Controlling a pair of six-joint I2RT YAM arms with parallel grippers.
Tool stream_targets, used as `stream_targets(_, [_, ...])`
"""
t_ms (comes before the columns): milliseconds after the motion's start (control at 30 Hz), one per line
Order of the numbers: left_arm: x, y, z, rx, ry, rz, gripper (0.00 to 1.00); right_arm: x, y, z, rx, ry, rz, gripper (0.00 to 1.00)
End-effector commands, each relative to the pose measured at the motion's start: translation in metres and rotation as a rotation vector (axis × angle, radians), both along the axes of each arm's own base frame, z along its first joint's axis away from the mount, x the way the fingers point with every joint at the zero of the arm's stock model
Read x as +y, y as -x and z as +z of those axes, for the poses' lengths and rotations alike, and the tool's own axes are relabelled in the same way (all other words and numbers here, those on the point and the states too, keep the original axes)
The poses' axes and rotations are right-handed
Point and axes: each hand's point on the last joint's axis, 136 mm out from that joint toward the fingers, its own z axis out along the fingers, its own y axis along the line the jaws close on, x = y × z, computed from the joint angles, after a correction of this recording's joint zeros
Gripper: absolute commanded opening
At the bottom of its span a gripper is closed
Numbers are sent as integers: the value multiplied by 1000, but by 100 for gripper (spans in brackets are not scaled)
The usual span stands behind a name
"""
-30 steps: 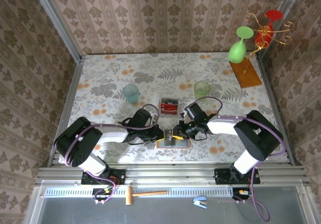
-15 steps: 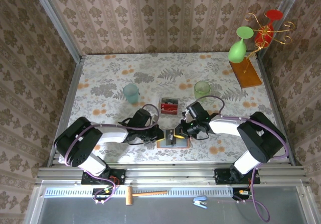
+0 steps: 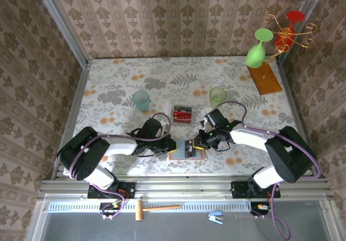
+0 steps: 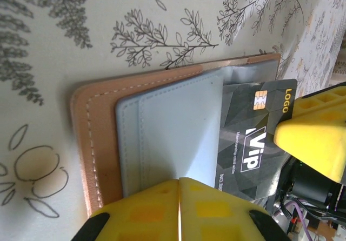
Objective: Take the credit cards out of the card holder
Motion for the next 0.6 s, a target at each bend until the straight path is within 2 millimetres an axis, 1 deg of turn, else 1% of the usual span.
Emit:
stream_targets(0, [12,9,-11,45,-43,15,10,-14,0,2,-15,80,4,7])
stream_targets(233, [11,9,-9,40,-34,18,10,-10,-4,8,-33,74,14,7])
stream_targets(567, [10,8,-5,31,-18,21,11,1,-5,9,-40,110,35,7])
